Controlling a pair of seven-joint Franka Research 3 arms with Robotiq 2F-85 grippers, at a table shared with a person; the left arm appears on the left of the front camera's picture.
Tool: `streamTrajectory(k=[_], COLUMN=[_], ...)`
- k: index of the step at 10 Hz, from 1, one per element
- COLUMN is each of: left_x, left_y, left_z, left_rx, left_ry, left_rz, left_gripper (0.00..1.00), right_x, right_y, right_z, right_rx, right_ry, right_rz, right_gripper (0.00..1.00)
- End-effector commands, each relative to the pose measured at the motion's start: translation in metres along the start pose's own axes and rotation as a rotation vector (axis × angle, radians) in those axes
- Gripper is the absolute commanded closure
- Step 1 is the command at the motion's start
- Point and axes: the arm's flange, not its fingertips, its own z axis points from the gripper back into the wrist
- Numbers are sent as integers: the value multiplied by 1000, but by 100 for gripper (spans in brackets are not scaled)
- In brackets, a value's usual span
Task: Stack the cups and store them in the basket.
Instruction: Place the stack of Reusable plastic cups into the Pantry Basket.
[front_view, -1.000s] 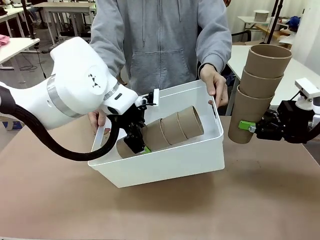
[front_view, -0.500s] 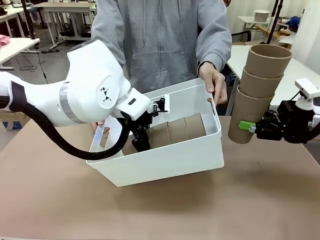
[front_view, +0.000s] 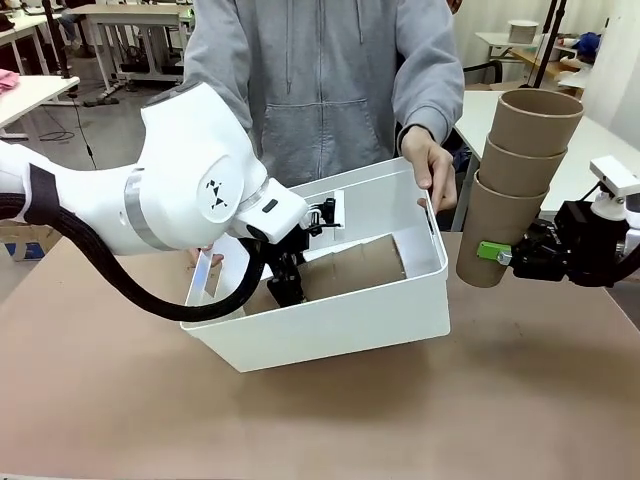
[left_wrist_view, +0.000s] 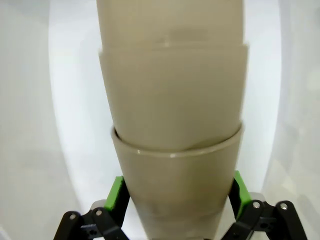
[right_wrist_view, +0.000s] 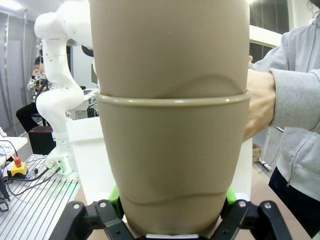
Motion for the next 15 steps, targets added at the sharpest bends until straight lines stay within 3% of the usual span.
streamTrajectory(k=[1,3,6,9,12,13,15], left_x=[-5,-14,-57,-149,-269,-294,-303], left_y=[3,6,14,12,2,-4,-13], left_z=[19,53,135,214,253,259,264], left_rx=[-17,-36,-43,-62,-51,-40,-31], left_ry=[-32,-85,-240,-483,-760,-807,-805], left_rz=[3,29,82,166,218,204,166], left_gripper=[0,0,0,0,0,0,0], right_x=[4,4,4,4,4,4,4], right_y=[0,0,0,0,0,0,0], right_z=[-1,-1,-1,-1,-1,-1,-1], right_rx=[0,0,0,0,0,0,0], right_ry=[-3,-3,-3,-3,-3,-3,-3], right_rz=[12,12,12,12,12,12,12], right_gripper=[17,17,17,17,17,17,17])
